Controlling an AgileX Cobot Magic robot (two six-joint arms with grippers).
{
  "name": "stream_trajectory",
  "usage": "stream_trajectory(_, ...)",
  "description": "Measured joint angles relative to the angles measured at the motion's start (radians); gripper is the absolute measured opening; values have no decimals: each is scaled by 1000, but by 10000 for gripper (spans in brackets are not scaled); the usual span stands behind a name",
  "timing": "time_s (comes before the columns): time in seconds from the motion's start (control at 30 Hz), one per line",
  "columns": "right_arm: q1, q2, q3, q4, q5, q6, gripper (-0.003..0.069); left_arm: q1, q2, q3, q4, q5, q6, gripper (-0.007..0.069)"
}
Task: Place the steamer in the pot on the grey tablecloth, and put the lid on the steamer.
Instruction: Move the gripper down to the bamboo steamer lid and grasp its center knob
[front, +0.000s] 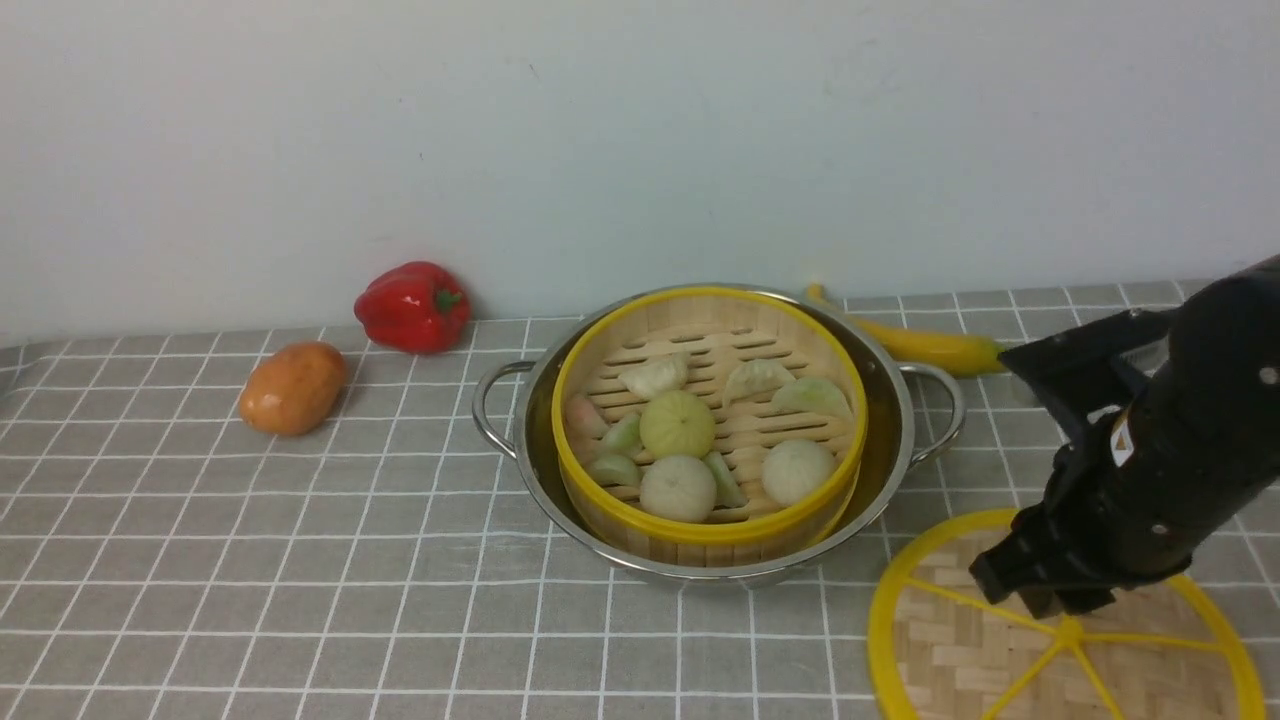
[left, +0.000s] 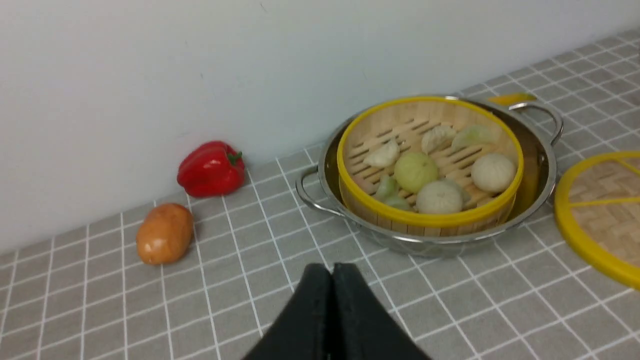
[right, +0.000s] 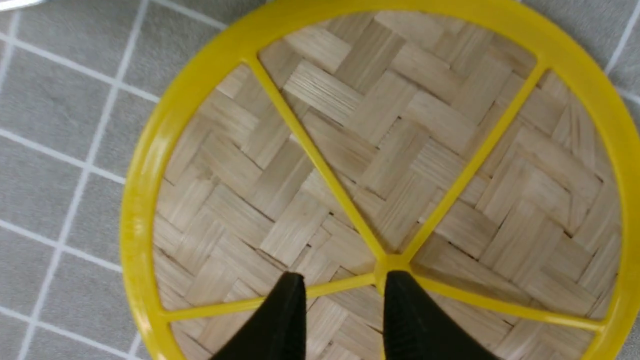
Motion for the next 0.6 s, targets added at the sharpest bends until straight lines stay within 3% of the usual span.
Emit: stream_trajectory(0.6,0,81,0,-53,20,31,242,0,0,65,0,-49,0,-8)
